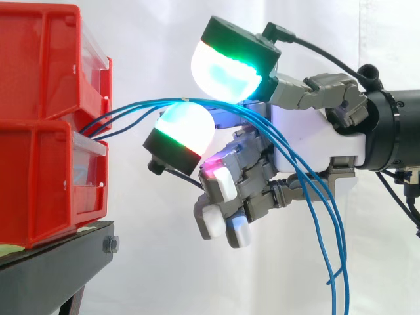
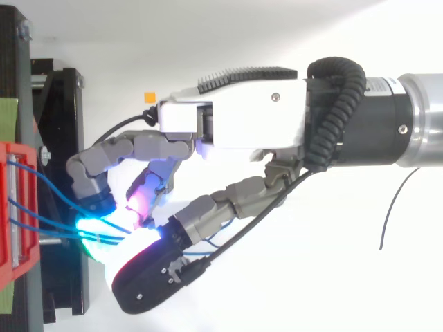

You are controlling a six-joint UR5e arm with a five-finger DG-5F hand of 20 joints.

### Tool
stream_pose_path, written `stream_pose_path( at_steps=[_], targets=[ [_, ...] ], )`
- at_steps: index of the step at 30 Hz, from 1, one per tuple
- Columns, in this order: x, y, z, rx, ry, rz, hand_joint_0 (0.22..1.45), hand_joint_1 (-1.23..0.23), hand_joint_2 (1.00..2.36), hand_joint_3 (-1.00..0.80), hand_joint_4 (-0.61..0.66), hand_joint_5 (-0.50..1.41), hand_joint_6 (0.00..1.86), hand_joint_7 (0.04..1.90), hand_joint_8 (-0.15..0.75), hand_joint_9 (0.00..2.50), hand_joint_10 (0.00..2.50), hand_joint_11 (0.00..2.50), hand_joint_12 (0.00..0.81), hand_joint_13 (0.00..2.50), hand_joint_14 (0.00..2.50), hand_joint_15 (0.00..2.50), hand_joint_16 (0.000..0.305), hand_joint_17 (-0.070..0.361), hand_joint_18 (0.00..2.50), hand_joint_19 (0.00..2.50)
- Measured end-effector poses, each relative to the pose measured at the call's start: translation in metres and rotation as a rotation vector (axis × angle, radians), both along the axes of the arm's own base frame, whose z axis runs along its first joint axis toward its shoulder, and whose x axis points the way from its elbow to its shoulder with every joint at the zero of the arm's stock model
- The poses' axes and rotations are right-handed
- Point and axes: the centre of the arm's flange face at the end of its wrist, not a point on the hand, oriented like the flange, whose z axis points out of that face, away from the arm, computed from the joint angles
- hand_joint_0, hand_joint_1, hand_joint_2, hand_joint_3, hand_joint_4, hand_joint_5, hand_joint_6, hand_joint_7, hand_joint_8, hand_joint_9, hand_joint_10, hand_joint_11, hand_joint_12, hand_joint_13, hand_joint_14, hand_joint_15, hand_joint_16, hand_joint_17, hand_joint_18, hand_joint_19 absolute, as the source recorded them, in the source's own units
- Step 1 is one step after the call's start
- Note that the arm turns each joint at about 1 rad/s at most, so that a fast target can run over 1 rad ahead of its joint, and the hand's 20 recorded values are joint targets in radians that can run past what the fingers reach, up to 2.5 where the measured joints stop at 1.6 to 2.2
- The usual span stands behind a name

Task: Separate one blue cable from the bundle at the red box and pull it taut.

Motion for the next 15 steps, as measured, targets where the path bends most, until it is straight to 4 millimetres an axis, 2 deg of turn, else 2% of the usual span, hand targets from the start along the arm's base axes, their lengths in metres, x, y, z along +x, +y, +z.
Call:
stream_pose_path(
  at_steps=[6, 8, 10, 11, 14, 15],
  targets=[
    [-0.0007, -0.0033, -0.0003, 0.0, 0.004, -0.004, 0.59, -0.69, 1.02, -0.22, 0.08, -0.07, 0.56, 1.44, 0.304, 1.02, 0.03, 0.81, 0.346, 0.86, 0.02, 0.68, 0.042, 0.094, 0.71, 0.97],
    [-0.0006, -0.0037, -0.0004, 0.001, 0.004, -0.004, 0.59, -0.72, 1.02, -0.21, 0.07, -0.09, 0.59, 1.38, 0.304, 1.01, 0.03, 0.83, 0.352, 0.86, 0.03, 0.68, 0.043, 0.096, 0.71, 0.97],
    [-0.0007, -0.0043, -0.0004, 0.001, 0.004, -0.004, 0.59, -0.79, 1.02, -0.19, 0.06, -0.14, 0.71, 1.2, 0.295, 0.97, 0.03, 0.89, 0.352, 0.84, 0.03, 0.68, 0.043, 0.098, 0.71, 0.97],
    [-0.0008, -0.0045, -0.0005, 0.001, 0.004, -0.003, 0.59, -0.79, 1.02, -0.19, 0.07, -0.14, 0.72, 1.19, 0.296, 0.96, 0.03, 0.88, 0.352, 0.84, 0.02, 0.68, 0.043, 0.097, 0.71, 0.97],
    [-0.001, -0.0056, -0.0006, 0.001, 0.005, -0.001, 0.57, -0.76, 1.01, -0.36, 0.09, -0.15, 0.78, 1.1, 0.308, 0.98, 0.03, 0.87, 0.354, 0.85, 0.02, 0.67, 0.044, 0.098, 0.73, 0.98],
    [-0.001, -0.0061, -0.0008, 0.002, 0.006, -0.001, 0.56, -0.68, 1.01, -0.43, 0.09, -0.14, 0.78, 1.11, 0.31, 1.0, 0.03, 0.87, 0.353, 0.86, 0.02, 0.67, 0.044, 0.098, 0.73, 0.97]
  ],
)
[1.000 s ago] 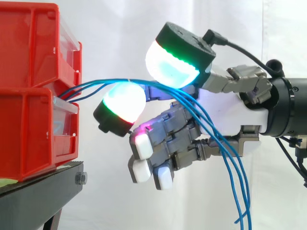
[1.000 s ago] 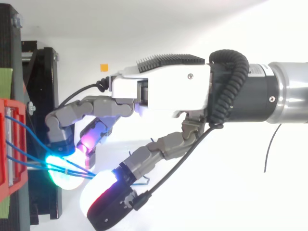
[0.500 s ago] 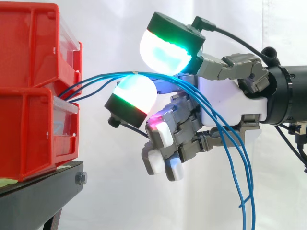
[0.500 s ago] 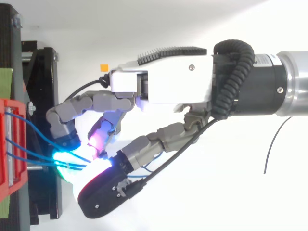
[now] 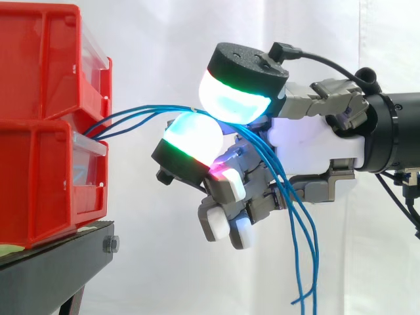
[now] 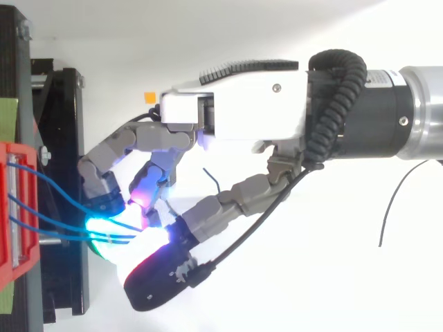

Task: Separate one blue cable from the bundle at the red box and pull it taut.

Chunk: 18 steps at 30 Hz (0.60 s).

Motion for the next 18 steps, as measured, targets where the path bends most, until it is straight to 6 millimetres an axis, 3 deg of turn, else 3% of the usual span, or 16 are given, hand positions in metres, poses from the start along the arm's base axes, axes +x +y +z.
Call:
stream_pose_path(
  at_steps=[3, 6, 12, 18],
  targets=[
    [-0.0002, -0.0018, 0.0001, 0.001, 0.0, -0.001, 0.58, -0.48, 1.0, -0.5, 0.08, -0.12, 0.75, 1.15, 0.311, 1.03, 0.03, 0.86, 0.351, 0.87, 0.02, 0.67, 0.043, 0.096, 0.74, 0.98],
    [-0.0004, -0.0029, -0.0003, 0.003, 0.001, -0.002, 0.61, -0.43, 1.0, -0.5, 0.07, -0.11, 0.74, 1.17, 0.315, 1.05, 0.03, 0.86, 0.35, 0.88, 0.02, 0.66, 0.042, 0.095, 0.75, 0.98],
    [-0.0005, -0.004, 0.0002, 0.005, 0.0, -0.002, 0.57, -0.68, 1.02, -0.24, 0.06, -0.12, 0.76, 1.17, 0.317, 1.0, 0.03, 0.85, 0.357, 0.86, 0.02, 0.68, 0.045, 0.101, 0.76, 0.99],
    [-0.0005, -0.0043, -0.0003, 0.005, 0.001, -0.002, 0.57, -0.77, 1.02, -0.21, 0.05, -0.16, 0.82, 1.1, 0.301, 0.95, 0.03, 0.88, 0.359, 0.85, 0.03, 0.69, 0.046, 0.103, 0.74, 0.99]
  ],
)
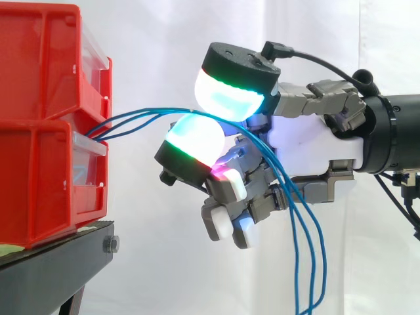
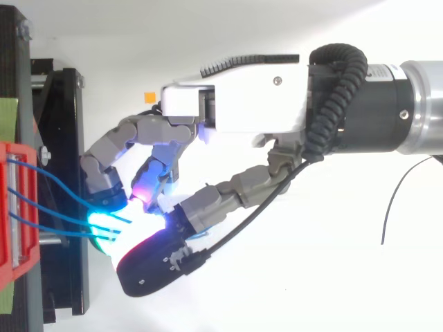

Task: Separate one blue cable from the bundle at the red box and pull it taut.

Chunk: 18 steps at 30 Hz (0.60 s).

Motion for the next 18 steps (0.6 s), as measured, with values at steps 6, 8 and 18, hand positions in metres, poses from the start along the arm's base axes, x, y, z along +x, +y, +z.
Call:
stream_pose_path(
  at_steps=[6, 8, 18],
  targets=[
    [-0.0001, -0.0003, -0.0006, 0.001, 0.001, -0.001, 0.63, -0.87, 1.01, -0.3, 0.0, -0.19, 0.85, 1.05, 0.289, 0.89, 0.03, 0.92, 0.352, 0.83, 0.03, 0.67, 0.045, 0.101, 0.75, 0.95],
    [-0.0002, -0.0001, -0.0008, 0.002, 0.001, 0.0, 0.64, -0.89, 1.01, -0.33, 0.0, -0.19, 0.85, 1.04, 0.291, 0.89, 0.03, 0.92, 0.353, 0.83, 0.02, 0.66, 0.045, 0.102, 0.77, 0.94],
    [-0.001, 0.0002, -0.003, 0.031, 0.008, -0.001, 0.7, -0.93, 1.0, -0.44, -0.01, -0.19, 0.87, 1.09, 0.291, 0.91, 0.03, 0.93, 0.349, 0.84, 0.02, 0.65, 0.045, 0.101, 0.81, 0.9]
  ],
)
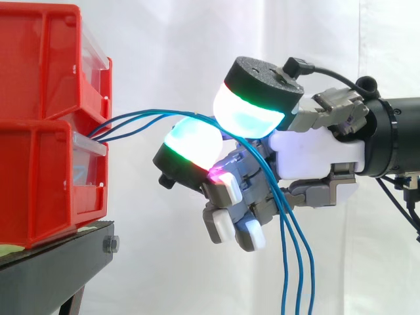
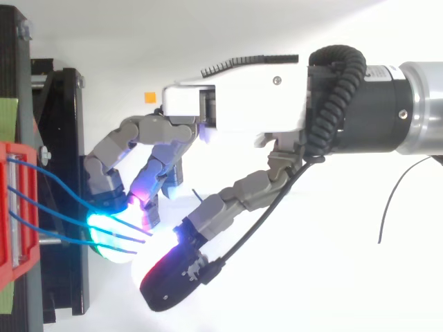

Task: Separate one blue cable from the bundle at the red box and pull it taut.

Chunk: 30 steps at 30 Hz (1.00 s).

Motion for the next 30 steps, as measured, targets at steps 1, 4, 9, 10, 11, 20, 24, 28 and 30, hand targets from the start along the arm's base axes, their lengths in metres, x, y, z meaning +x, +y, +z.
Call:
stream_pose_path(
  at_steps=[1, 4, 9, 10, 11, 20, 24, 28, 30],
  targets=[
    [-0.0001, 0.0001, -0.0003, 0.008, 0.001, 0.0, 0.71, -0.93, 1.0, -0.44, 0.0, -0.19, 0.87, 1.09, 0.291, 0.91, 0.03, 0.93, 0.35, 0.84, 0.02, 0.65, 0.045, 0.101, 0.81, 0.9],
    [-0.0003, 0.0008, -0.0007, 0.029, 0.004, 0.001, 0.68, -0.91, 1.0, -0.5, 0.04, -0.19, 0.87, 1.04, 0.294, 0.93, 0.03, 0.94, 0.349, 0.86, 0.02, 0.65, 0.044, 0.1, 0.82, 0.91],
    [-0.0007, 0.0011, -0.0016, 0.052, 0.009, 0.003, 0.58, -0.76, 1.0, -0.5, 0.06, -0.16, 0.83, 1.06, 0.312, 1.0, 0.03, 0.92, 0.354, 0.89, 0.02, 0.66, 0.044, 0.099, 0.85, 0.95],
    [-0.0008, 0.0012, -0.0016, 0.055, 0.009, 0.003, 0.58, -0.72, 1.0, -0.5, 0.06, -0.15, 0.81, 1.07, 0.309, 1.02, 0.03, 0.92, 0.355, 0.89, 0.02, 0.66, 0.044, 0.099, 0.86, 0.95],
    [-0.0008, 0.0012, -0.0016, 0.056, 0.009, 0.003, 0.58, -0.71, 1.0, -0.5, 0.05, -0.15, 0.81, 1.07, 0.309, 1.02, 0.03, 0.92, 0.356, 0.89, 0.02, 0.66, 0.044, 0.1, 0.86, 0.95],
    [-0.0009, 0.0018, -0.0019, 0.059, 0.01, 0.005, 0.59, -0.73, 1.02, -0.22, -0.02, -0.15, 0.82, 1.15, 0.319, 1.0, 0.03, 0.91, 0.364, 0.89, 0.02, 0.67, 0.044, 0.1, 0.86, 0.99],
    [-0.0011, 0.0018, -0.0024, 0.059, 0.011, 0.005, 0.64, -0.89, 1.02, -0.19, -0.1, -0.19, 0.86, 1.13, 0.304, 0.9, 0.03, 0.9, 0.371, 0.85, 0.02, 0.66, 0.046, 0.102, 0.85, 0.97],
    [-0.0011, 0.0018, -0.0024, 0.061, 0.012, 0.005, 0.72, -0.96, 1.02, -0.3, -0.04, -0.2, 0.87, 1.12, 0.294, 0.86, 0.03, 0.91, 0.37, 0.83, 0.02, 0.64, 0.046, 0.104, 0.85, 0.9],
    [-0.0013, 0.0017, -0.0027, 0.063, 0.012, 0.004, 0.75, -0.97, 1.01, -0.37, -0.02, -0.2, 0.87, 1.12, 0.292, 0.86, 0.03, 0.91, 0.37, 0.82, 0.02, 0.64, 0.046, 0.104, 0.85, 0.89]
  ],
)
